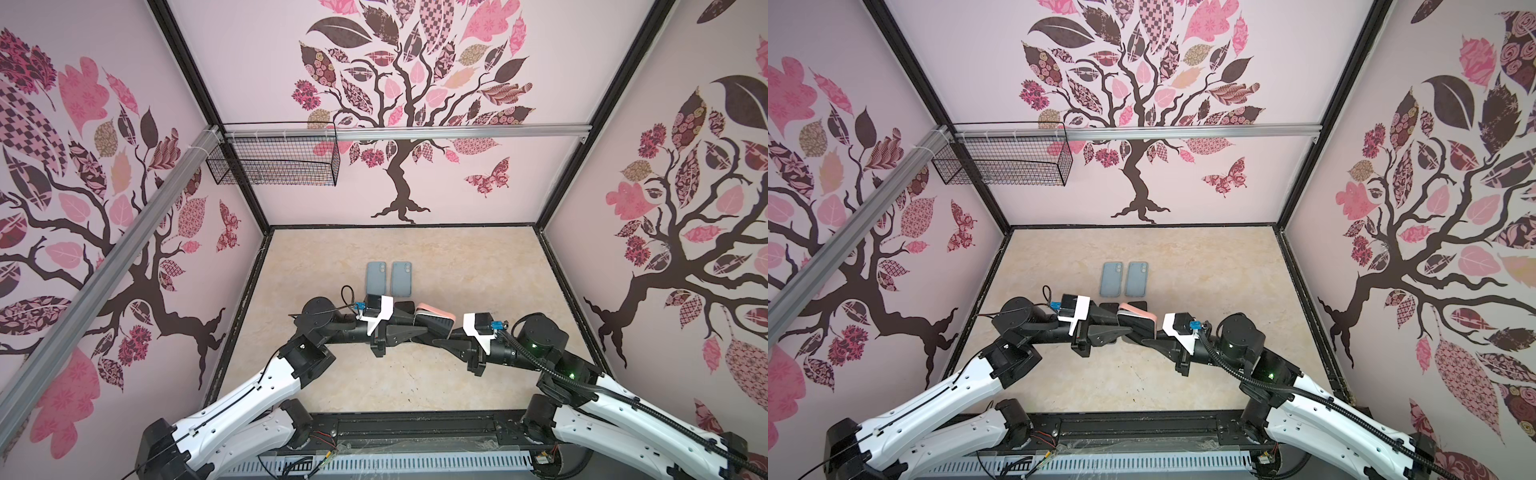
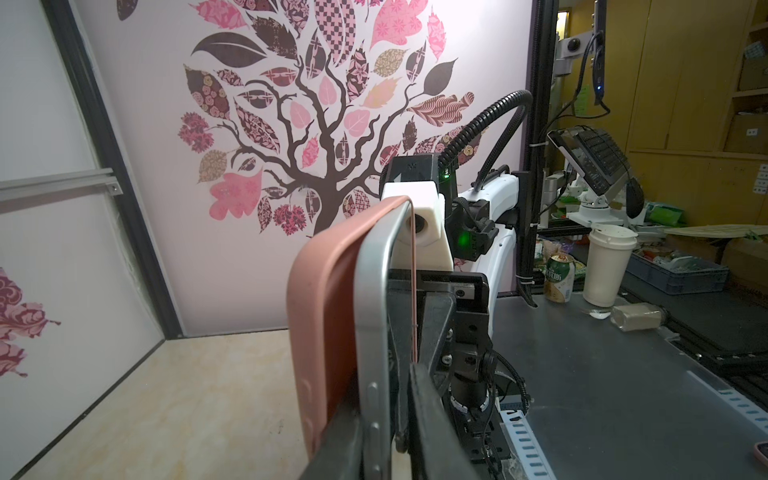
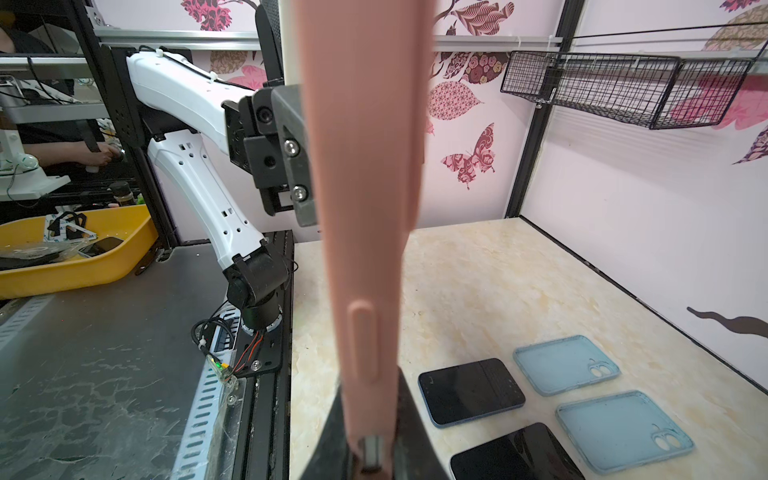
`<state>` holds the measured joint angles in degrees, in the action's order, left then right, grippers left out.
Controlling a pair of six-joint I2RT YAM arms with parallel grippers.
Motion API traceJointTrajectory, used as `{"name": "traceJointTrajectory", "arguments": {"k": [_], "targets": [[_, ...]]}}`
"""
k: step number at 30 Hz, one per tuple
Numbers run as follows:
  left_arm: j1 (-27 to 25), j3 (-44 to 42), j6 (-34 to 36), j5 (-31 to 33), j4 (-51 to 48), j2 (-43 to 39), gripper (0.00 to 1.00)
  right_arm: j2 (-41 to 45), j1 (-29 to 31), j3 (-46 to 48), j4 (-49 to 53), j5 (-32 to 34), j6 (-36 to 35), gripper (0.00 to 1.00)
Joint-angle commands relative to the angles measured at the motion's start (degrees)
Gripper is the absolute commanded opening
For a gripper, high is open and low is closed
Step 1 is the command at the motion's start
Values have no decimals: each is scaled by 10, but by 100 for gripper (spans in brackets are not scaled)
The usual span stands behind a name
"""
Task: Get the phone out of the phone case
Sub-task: 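Keep pulling the grippers apart, peeling the pink case off the phone, then pull the pink case off with the right gripper while the left holds the phone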
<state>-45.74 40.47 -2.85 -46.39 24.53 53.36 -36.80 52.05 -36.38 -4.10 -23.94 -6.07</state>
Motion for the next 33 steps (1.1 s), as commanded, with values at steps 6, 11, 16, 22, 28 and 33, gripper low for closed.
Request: {"name": "traceJointTrajectory", "arguments": {"k": [6, 11, 16, 22, 28, 33], "targets": [[-6, -20, 21, -54, -102, 10, 9, 19, 0, -70, -160, 16, 19, 0], [-4, -25, 28, -44, -108, -7, 4, 17, 0, -68, -143, 10, 20, 0], [-4, -26, 41, -32, -123, -24, 0, 16, -1, -61, -107, 8, 20, 0], [-4, -23, 95, 103, -181, -57, 0, -18, -1, -83, 36, 75, 36, 33], [8, 1, 168, 198, -250, -60, 0, -55, -1, -91, 130, 183, 57, 42], [8, 27, 255, 193, -325, -45, 0, -57, 0, -117, 147, 195, 61, 43]]}}
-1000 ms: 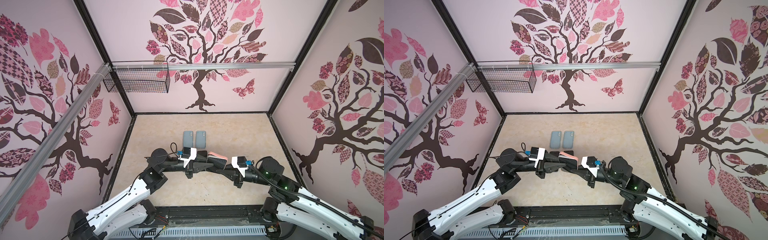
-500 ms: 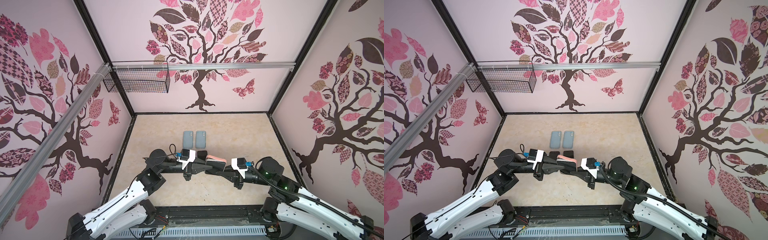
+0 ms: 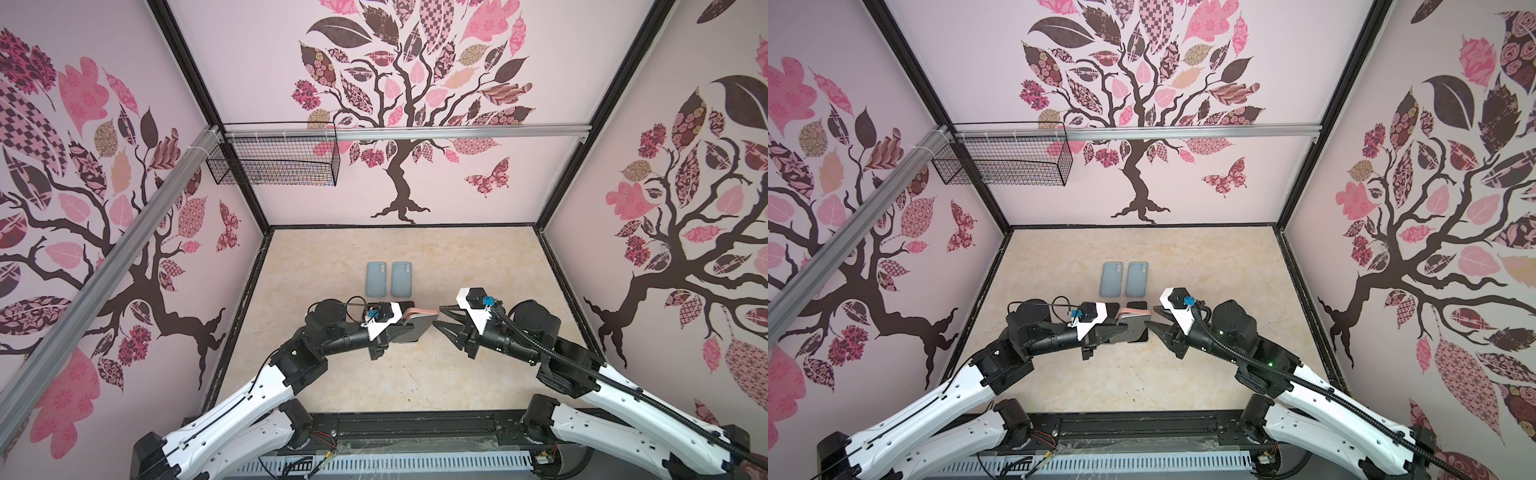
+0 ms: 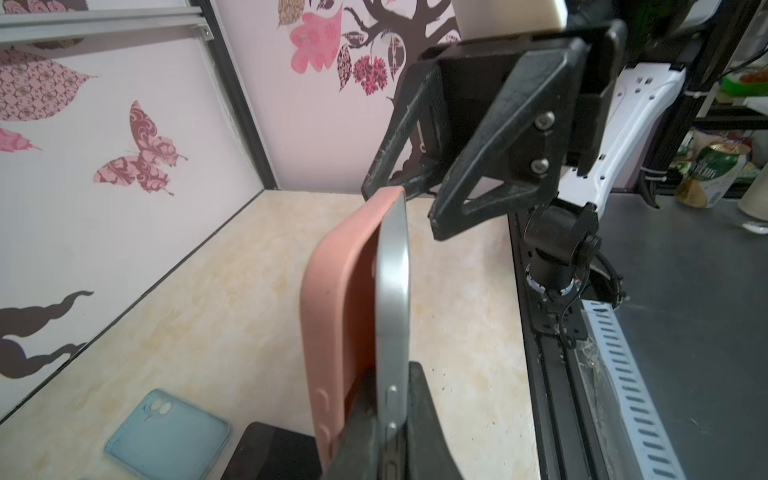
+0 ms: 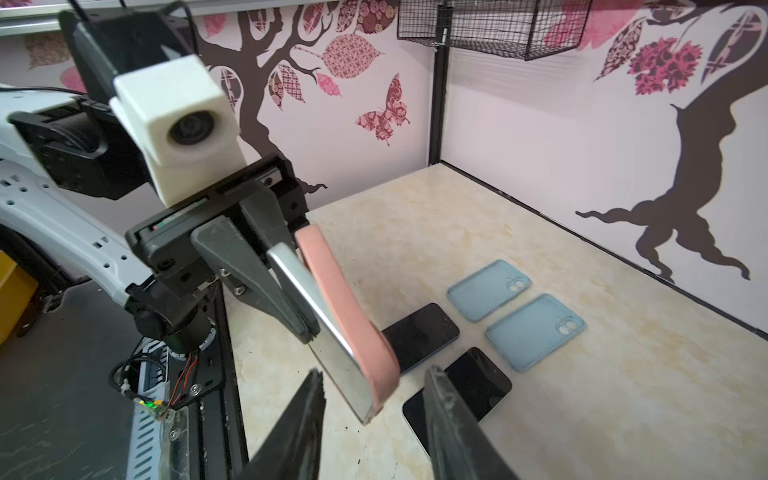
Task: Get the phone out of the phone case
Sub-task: 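Pull the pink case off with the right gripper while the left holds the phone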
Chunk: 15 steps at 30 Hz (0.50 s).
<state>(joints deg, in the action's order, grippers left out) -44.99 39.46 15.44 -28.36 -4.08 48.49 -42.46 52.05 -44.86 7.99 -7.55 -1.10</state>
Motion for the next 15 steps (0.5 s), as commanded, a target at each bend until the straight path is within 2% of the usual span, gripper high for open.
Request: {"name": "traceJointTrajectory", "arguments": {"k": [1, 8, 15], "targets": [[0, 44, 91, 12, -55, 11, 0, -7, -1, -45, 38, 28, 11, 43], [0, 88, 204, -9, -143, 51, 0, -86, -1, -144, 148, -49, -8, 43], [-2, 99, 226, -36, -145, 63, 0, -133, -1, -183, 203, -121, -37, 43]]}}
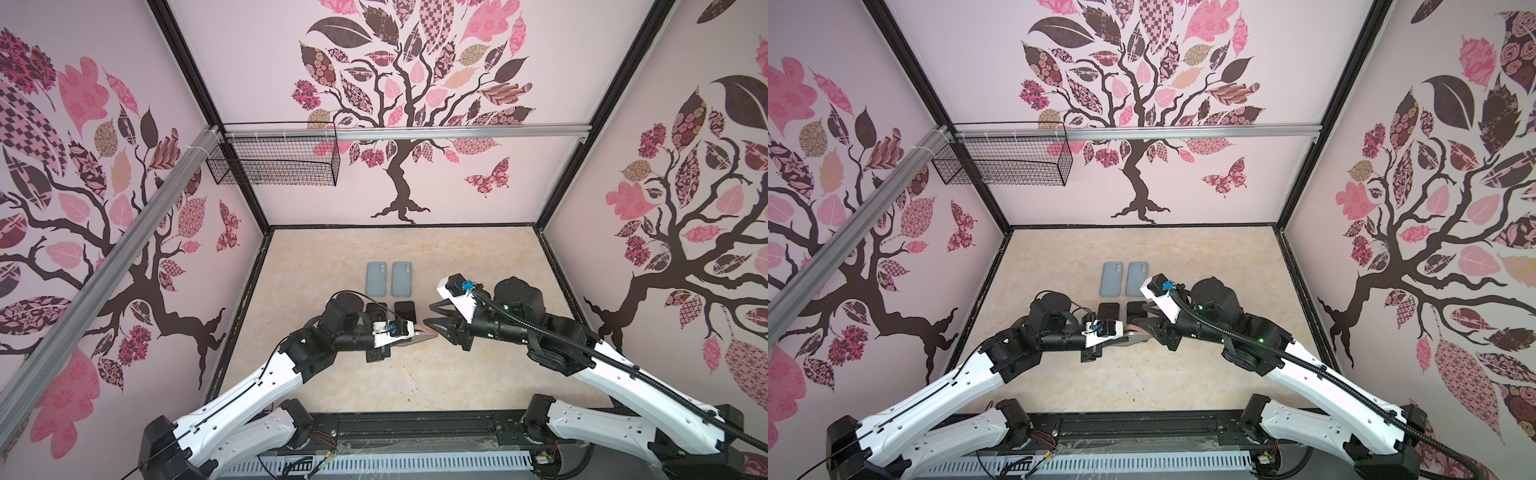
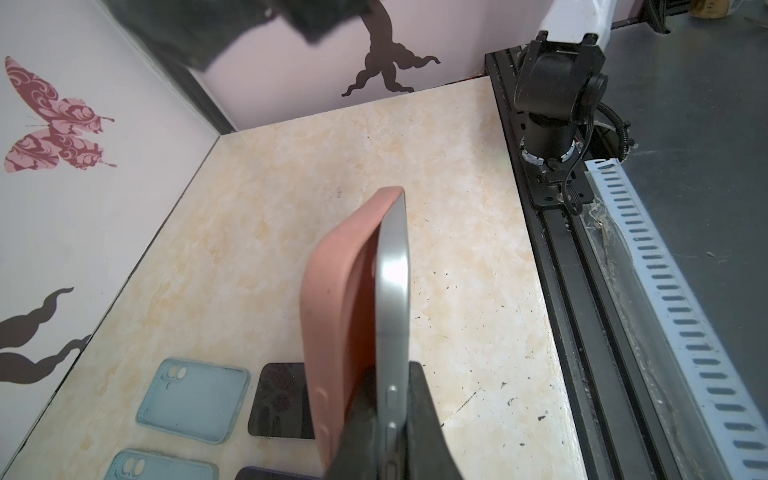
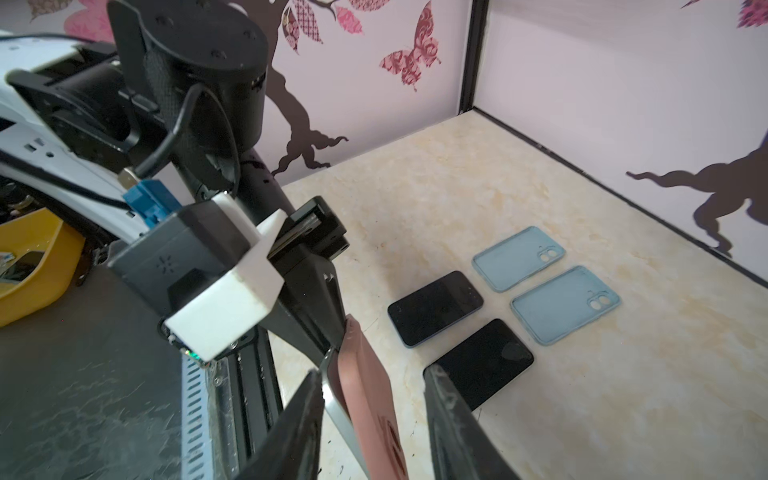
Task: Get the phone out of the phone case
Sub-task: 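Pull the pink case off with the right gripper while the left holds the phone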
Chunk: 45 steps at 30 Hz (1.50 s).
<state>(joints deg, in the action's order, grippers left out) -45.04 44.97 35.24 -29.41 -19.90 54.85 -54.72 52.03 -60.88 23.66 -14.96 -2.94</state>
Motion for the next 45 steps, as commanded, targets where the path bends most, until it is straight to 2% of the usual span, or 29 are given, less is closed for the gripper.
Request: {"name": "traceJointTrajectory", "arguments": {"k": [1, 8, 20, 27, 31, 35, 45], "targets": [[-3, 45, 29, -27, 11, 1, 0, -16, 0, -23, 46, -56, -18, 44], [-8, 44, 30, -28, 13, 0, 0, -45, 0, -22, 31, -88, -18, 46], [-9, 34, 29, -33, 21, -14, 0, -60, 0, -14, 44, 39, 10, 45], [-9, 32, 28, -33, 27, -16, 0, -59, -1, -11, 59, 33, -5, 45], [-9, 23, 18, -27, 40, -30, 0, -43, -1, 0, 76, -12, -66, 45], [-8, 18, 15, -30, 47, -40, 0, -39, -1, -2, 116, 12, -107, 45], [-9, 20, 18, -42, 42, -38, 0, -64, -1, -8, 124, 9, -105, 39]]}}
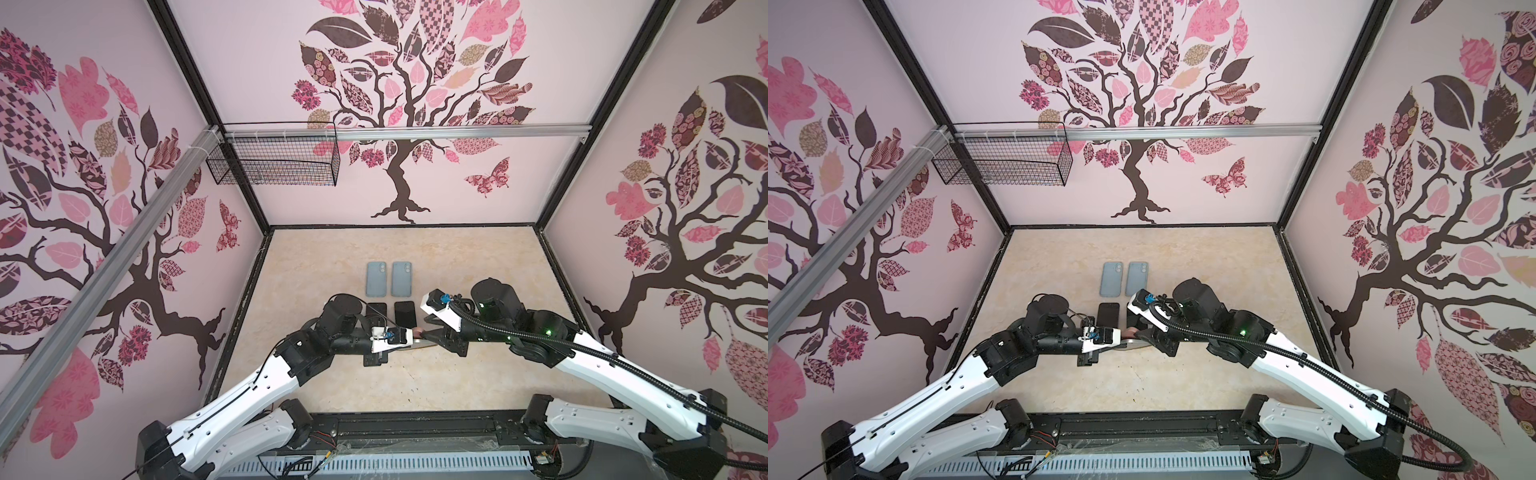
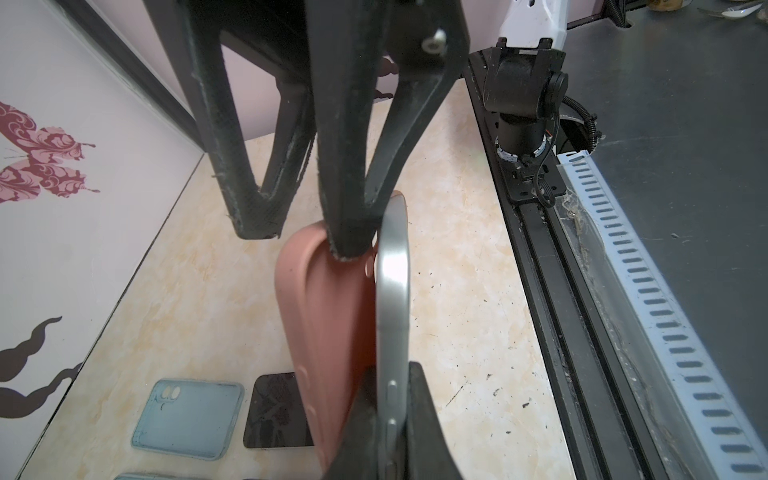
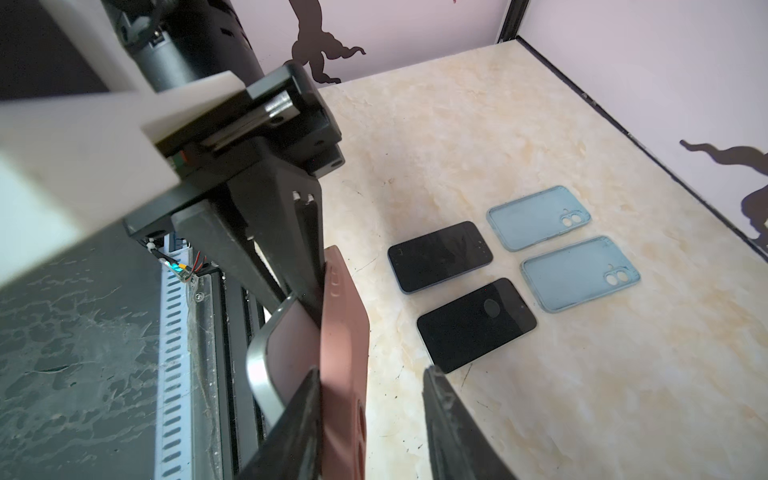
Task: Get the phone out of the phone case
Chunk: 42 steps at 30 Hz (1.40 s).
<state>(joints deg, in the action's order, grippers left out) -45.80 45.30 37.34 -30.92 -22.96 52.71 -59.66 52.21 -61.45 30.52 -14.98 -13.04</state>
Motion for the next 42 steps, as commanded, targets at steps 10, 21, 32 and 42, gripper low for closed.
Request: {"name": "traceJointTrajectory", "arguments": {"k": [10, 21, 32, 42], "targets": [[-2, 17, -3, -27, 76, -12, 0, -23, -2, 2, 35, 8, 24, 28], [-1, 13, -6, -20, 74, -23, 0, -2, -2, 17, 3, 130, 114, 7], [-1, 8, -60, -16, 99, -36, 0, 11, -46, 34, -7, 153, 153, 0], [-1, -27, -335, 16, 216, -16, 0, 85, -320, 175, -94, 59, 287, 0]]}}
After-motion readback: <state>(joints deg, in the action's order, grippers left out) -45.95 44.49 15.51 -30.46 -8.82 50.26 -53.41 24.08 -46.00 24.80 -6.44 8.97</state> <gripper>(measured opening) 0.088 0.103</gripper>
